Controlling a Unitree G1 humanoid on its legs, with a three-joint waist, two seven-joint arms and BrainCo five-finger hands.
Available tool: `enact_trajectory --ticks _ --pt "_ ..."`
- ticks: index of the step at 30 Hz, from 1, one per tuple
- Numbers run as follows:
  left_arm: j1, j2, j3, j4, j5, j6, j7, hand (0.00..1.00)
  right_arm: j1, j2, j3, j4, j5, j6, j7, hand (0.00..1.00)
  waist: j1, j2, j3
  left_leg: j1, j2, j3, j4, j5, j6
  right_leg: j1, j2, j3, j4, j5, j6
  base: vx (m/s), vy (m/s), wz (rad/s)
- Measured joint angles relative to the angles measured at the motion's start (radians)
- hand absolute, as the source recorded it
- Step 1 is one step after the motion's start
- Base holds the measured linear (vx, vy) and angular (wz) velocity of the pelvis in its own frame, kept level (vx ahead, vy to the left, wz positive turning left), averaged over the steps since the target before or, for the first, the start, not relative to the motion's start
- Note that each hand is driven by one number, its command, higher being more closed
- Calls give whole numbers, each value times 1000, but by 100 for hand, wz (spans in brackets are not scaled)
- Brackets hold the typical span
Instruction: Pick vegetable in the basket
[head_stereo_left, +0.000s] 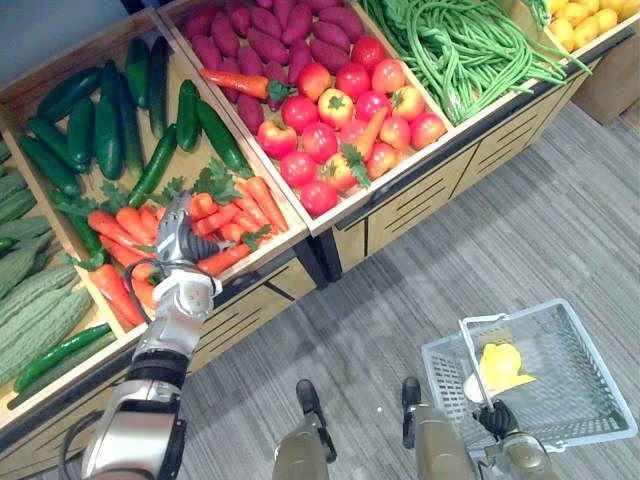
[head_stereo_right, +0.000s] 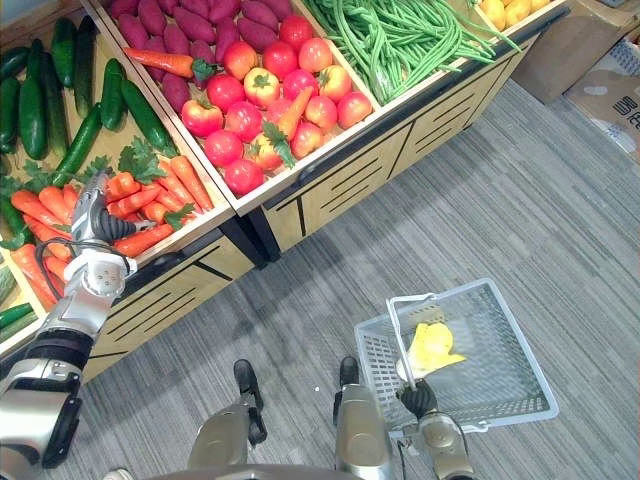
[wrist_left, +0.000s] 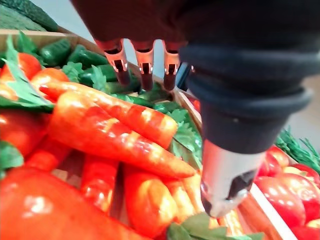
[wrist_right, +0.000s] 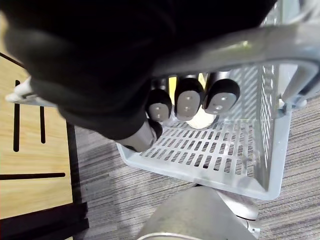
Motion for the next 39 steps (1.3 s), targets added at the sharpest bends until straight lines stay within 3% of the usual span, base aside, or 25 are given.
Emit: enact_trajectory --ticks 6,22,29,34,35,39 --pt "-6 -10 56 17 -7 47 4 0 -4 -2 6 -4 0 0 0 100 1 -4 12 -22 1 7 27 -23 10 -11 -9 -1 8 -1 -1 -51 8 2" --pt "-125 -23 62 29 4 52 -9 0 -24 -1 50 -32 7 19 6 100 22 -21 30 -86 -1 -6 58 -7 24 -44 -26 -27 23 -1 0 6 3 7" --pt "-201 -23 60 71 43 52 -18 0 -75 -2 50 -34 9 20 6 100 22 -40 79 -123 1 0 65 -14 33 -89 -31 -26 50 -1 0 -32 1 1" --pt "-247 -23 51 110 44 55 -14 0 -100 -1 50 -34 16 19 6 100 24 -43 81 -164 1 1 82 -5 35 -135 -32 -21 68 -1 0 7 -2 0" --pt "-250 -23 50 110 49 56 -12 100 -105 -1 50 -32 17 19 6 100 23 -43 81 -170 1 1 86 -4 35 -140 -32 -19 71 -1 0 36 -12 1" --pt "-266 -20 57 134 73 79 -3 100 -112 -1 50 -32 18 20 6 100 24 -44 82 -181 5 4 98 -5 33 -149 -30 -14 73 -1 0 8 -4 0"
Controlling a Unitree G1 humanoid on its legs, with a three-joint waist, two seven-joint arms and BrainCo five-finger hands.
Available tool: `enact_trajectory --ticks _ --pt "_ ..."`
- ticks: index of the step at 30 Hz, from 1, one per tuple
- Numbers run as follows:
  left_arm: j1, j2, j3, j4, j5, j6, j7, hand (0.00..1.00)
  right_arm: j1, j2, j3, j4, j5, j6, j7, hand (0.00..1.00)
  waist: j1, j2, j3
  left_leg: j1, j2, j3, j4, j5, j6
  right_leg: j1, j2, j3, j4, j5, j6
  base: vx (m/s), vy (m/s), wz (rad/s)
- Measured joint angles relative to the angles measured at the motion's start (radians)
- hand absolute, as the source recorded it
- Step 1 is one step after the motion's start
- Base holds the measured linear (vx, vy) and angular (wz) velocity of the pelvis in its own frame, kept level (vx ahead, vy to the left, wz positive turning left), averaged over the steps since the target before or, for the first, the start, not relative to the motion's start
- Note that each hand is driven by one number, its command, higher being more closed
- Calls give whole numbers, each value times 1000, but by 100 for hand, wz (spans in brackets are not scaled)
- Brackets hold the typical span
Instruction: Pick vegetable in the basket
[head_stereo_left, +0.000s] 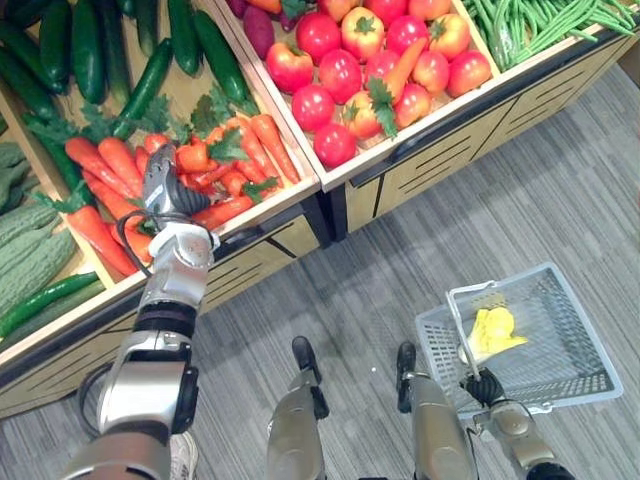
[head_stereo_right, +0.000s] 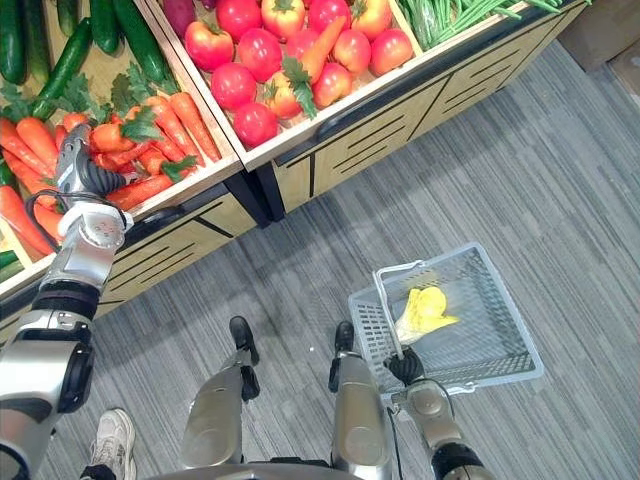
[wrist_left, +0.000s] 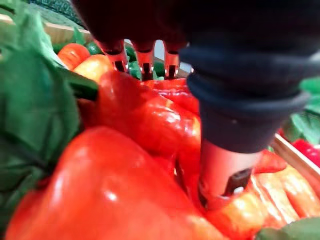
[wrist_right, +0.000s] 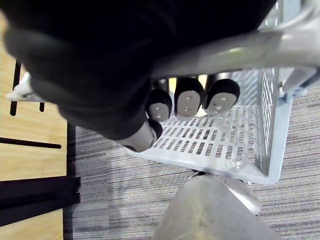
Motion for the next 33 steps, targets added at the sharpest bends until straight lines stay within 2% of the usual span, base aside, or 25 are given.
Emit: enact_trajectory --ticks 8,12,20,33 --pt "-21 14 16 43 1 6 -3 100 -20 6 0 2 1 0 -3 100 -2 -17 11 -12 1 15 -1 -2 -1 -19 2 17 -1 4 3 5 -1 -2" --pt "-28 9 10 52 -1 -3 -3 100 -32 15 0 2 1 -1 -7 100 -16 -26 17 -11 4 16 0 1 3 -19 6 17 -3 7 1 42 -9 -3" --pt "-29 8 -11 73 -1 9 26 100 -39 18 2 3 4 -1 -10 100 -24 -29 18 11 9 17 1 3 4 13 12 20 -27 26 1 21 -6 -2" --pt "-37 9 12 -44 -14 1 159 100 19 28 20 3 29 -1 -23 100 -16 -27 11 125 -7 18 -69 25 3 123 10 6 -74 28 6 18 2 1"
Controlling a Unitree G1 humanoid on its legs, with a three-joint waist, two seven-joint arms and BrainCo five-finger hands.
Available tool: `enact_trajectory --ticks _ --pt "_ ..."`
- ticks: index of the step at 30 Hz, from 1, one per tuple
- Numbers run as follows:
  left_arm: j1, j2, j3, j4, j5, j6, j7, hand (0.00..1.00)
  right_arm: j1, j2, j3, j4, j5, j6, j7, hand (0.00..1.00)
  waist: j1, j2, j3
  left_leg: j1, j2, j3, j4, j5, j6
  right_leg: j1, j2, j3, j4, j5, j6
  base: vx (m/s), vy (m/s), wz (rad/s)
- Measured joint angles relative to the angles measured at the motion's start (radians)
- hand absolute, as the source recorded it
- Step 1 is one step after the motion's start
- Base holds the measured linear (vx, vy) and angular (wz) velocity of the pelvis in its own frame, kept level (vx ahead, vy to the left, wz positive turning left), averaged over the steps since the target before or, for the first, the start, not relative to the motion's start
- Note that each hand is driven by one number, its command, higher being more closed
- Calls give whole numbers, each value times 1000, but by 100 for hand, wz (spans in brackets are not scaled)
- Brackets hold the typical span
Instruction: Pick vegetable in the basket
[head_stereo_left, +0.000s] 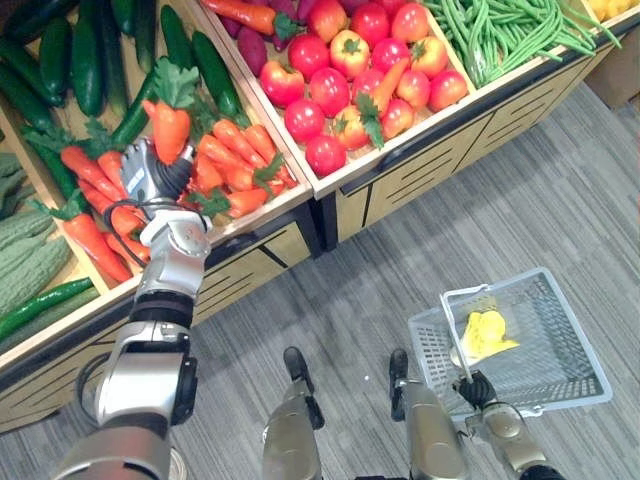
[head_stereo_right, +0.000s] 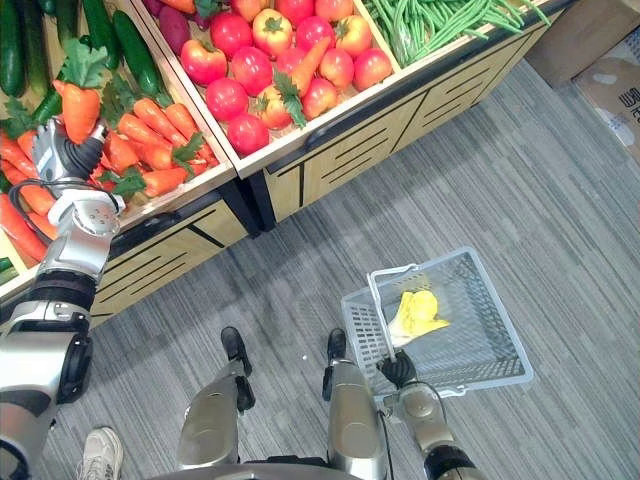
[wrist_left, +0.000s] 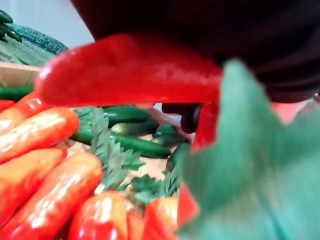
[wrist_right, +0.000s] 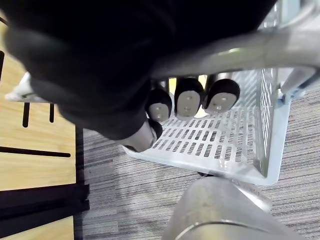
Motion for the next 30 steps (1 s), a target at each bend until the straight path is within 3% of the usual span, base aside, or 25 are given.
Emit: enact_trajectory --ticks 6,11,20,30 --pt "45 0 5 -47 1 -5 2 100 29 8 -42 34 -10 0 -4 100 2 3 -63 34 -2 1 -6 0 0 46 2 -6 -27 1 1 51 4 1" --pt "108 3 -17 -117 5 -51 0 100 68 10 -71 38 -52 0 -15 100 3 13 -124 61 -10 -1 -24 3 -4 73 4 -8 -44 4 5 8 3 0" --pt "130 91 -236 -269 26 -167 -45 100 21 -55 -110 39 -172 -9 -18 100 5 24 -175 99 -25 21 -99 46 6 109 20 22 -148 80 15 -3 13 -10" --pt "130 134 -452 -356 53 -270 -126 100 -107 -167 -88 -59 -283 -78 91 100 -10 19 -218 162 -10 144 -106 41 1 136 45 130 -249 158 27 -22 2 -35"
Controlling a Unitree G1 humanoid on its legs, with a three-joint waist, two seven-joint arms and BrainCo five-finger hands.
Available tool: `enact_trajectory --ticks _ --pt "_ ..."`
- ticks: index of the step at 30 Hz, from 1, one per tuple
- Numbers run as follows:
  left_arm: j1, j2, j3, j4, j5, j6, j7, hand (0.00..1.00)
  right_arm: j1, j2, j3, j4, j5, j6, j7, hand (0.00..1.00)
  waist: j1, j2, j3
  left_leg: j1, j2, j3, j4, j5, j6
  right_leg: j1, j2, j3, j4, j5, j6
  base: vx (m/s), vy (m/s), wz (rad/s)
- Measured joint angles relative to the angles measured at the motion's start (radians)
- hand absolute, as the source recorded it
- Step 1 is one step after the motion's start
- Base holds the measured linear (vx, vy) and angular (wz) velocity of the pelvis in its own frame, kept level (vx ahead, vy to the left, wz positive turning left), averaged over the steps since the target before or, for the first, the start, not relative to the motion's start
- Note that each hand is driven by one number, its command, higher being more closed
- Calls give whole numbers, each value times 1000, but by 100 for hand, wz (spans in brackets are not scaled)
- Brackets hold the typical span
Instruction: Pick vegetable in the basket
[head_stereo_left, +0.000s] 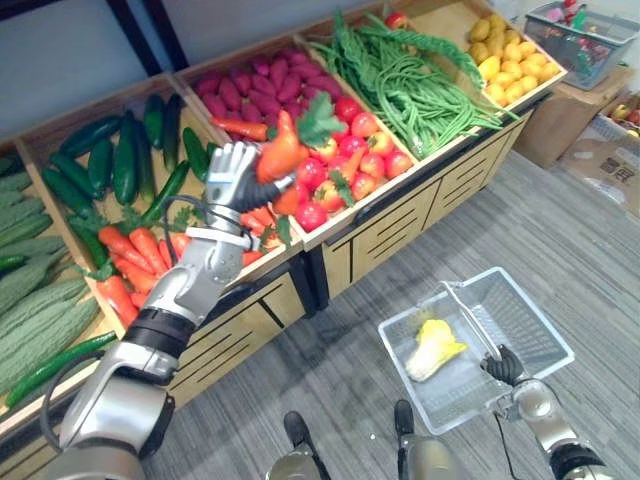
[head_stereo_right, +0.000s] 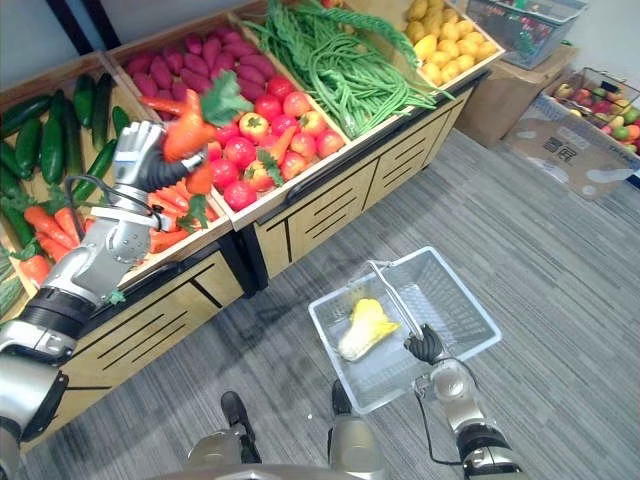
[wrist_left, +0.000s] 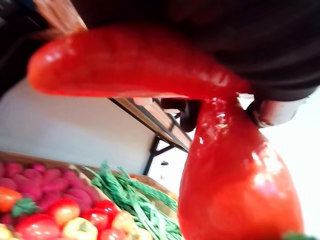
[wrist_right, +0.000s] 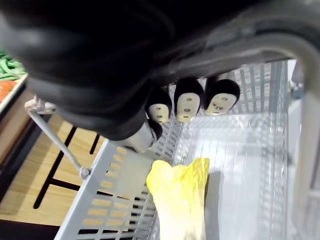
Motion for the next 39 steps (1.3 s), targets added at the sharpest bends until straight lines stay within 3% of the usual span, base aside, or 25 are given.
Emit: enact_trajectory --ticks 7,13,17,24,33,39 --pt "0 0 -110 -42 0 -49 -48 100 -8 -59 98 -121 -47 -19 107 100 -25 -36 -48 32 10 58 0 -11 -14 4 9 48 -14 14 2 25 -18 -24" --pt "0 -12 -195 -81 -2 -90 -87 100 -8 -97 117 -217 -62 -19 152 100 -32 -57 -68 73 11 118 1 -29 -23 12 11 95 -14 17 7 36 -12 -26" --pt "0 -22 -260 -124 -8 -150 -116 100 -8 -122 151 -299 -61 -39 195 100 -57 -69 -91 93 12 148 2 -41 -27 16 14 107 -14 13 12 38 -13 -17" --pt "1 -62 -372 -238 -44 -244 -161 100 -8 -174 181 -386 -60 -78 220 100 -57 -64 -118 123 11 190 6 -55 -38 19 17 129 -12 11 11 35 -13 -16" --pt "27 -84 -505 -319 -93 -277 -255 100 -6 -216 235 -415 -36 -90 302 100 -89 -60 -152 160 9 213 7 -74 -54 21 17 127 33 -26 8 18 0 -6" --pt "29 -95 -584 -338 -130 -274 -335 100 -5 -232 235 -415 -20 -98 306 100 -112 -44 -166 167 9 219 7 -77 -57 18 18 123 45 -35 7 12 5 -2"
